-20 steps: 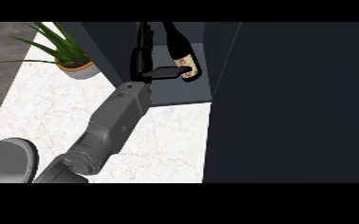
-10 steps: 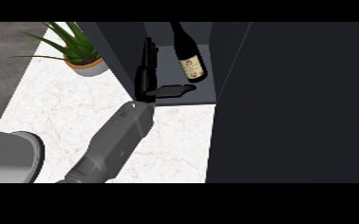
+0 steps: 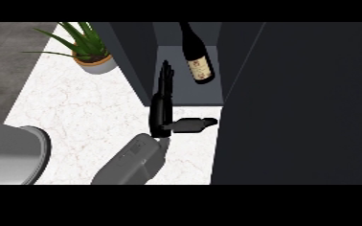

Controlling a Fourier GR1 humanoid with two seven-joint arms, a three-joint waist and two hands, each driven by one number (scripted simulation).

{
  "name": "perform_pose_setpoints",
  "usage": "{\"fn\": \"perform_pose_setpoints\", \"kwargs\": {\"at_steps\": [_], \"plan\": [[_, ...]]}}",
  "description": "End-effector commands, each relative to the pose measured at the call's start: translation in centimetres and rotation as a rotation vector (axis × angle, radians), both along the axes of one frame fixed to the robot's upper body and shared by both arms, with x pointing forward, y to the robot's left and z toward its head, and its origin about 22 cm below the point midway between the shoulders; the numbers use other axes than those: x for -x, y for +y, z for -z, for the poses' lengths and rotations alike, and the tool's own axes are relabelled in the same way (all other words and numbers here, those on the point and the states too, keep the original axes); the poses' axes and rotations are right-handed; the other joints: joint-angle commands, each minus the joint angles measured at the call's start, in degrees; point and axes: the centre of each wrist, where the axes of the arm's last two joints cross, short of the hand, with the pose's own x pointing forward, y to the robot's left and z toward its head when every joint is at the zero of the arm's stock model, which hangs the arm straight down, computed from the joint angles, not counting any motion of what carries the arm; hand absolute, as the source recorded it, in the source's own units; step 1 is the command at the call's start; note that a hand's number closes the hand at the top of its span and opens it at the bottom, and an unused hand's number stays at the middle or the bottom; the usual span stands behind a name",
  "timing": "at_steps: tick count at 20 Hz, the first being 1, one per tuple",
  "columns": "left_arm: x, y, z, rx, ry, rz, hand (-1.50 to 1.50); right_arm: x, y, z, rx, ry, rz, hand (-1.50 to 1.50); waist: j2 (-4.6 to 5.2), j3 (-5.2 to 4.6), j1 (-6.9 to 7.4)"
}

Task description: Pick up the wine, place it into the cabinet and close the cabinet

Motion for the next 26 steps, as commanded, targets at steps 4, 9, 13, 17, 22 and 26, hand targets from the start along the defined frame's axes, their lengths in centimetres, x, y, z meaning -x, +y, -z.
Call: {"fn": "perform_pose_setpoints", "kwargs": {"at_steps": [4, 9, 13, 17, 22, 26], "plan": [[4.6, 1.0, -3.2, 0.052, -0.037, 0.020, -1.50, 2.0, -1.1, -0.6, -0.021, -0.015, -0.004, -1.50, -0.05, 0.02, 0.66], [8.7, 2.1, -2.2, 0.042, -0.009, -0.035, -1.50, 2.6, 0.3, -0.9, -0.028, -0.030, -0.004, -1.50, 0.04, -0.02, 0.50], [10.6, 1.8, -4.9, 0.068, -0.013, -0.038, -1.50, 3.2, -0.8, -0.9, -0.015, -0.014, -0.039, -1.50, 0.07, 0.01, 0.29], [13.2, 1.7, -5.0, 0.098, -0.040, -0.032, -1.50, 1.4, -0.8, 0.0, -0.021, -0.005, -0.045, -1.50, 0.18, -0.01, 0.35], [14.2, 4.9, -6.3, 0.071, -0.048, 0.060, -1.50, 2.7, -0.4, -0.7, -0.033, 0.044, -0.129, -1.50, 0.08, -0.02, 0.24], [16.0, 7.3, -6.7, 0.083, -0.043, 0.112, -1.50, 1.0, -0.1, -0.4, 0.032, 0.060, -0.177, 1.50, 0.18, -0.03, 0.54]]}}
